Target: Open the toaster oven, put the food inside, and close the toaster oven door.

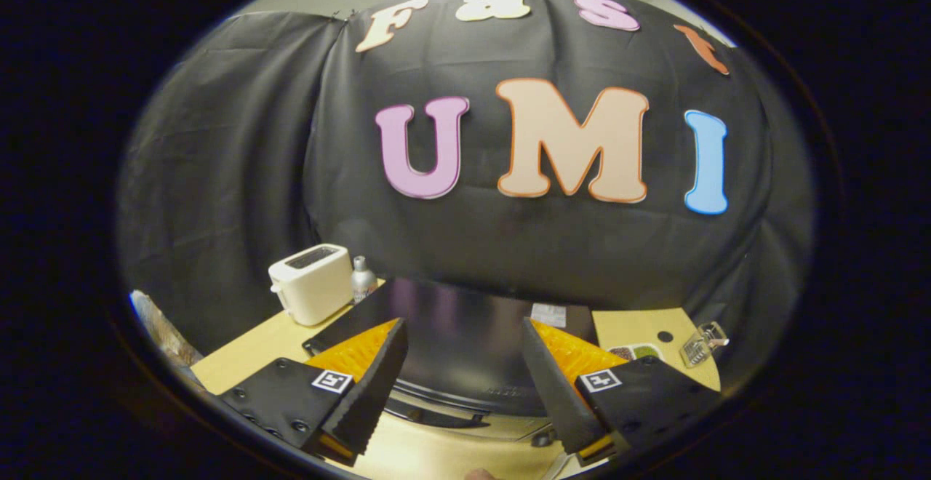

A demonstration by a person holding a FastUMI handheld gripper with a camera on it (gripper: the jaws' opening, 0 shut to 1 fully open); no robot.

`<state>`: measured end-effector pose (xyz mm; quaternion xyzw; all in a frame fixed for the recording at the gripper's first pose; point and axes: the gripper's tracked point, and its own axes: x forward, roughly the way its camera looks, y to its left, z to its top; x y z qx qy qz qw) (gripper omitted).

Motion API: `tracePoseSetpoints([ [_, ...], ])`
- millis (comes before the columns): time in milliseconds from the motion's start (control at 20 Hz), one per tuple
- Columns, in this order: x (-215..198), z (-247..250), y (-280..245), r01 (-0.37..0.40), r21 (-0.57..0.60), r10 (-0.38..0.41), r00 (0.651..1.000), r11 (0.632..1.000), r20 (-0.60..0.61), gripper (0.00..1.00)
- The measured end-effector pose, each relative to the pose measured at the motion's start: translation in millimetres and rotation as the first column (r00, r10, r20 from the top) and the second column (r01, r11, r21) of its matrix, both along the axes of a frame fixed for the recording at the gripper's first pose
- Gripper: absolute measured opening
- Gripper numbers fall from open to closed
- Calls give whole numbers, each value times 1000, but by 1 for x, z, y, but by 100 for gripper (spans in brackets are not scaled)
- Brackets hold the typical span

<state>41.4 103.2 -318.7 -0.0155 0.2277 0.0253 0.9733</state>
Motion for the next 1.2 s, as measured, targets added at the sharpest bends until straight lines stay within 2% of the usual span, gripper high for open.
tracePoseSetpoints([
  [350, -20, -59, 14, 14, -36, -18, 993, 999, -115, 97],
  [600, -40, -62, 15, 18, 11, -16, 991, 1000, -130, 97],
  [850, -81, -74, 25, 6, 80, 10, 979, 997, -202, 97],
  [1200, -144, -107, 41, -69, 123, 105, 943, 990, -314, 96],
])
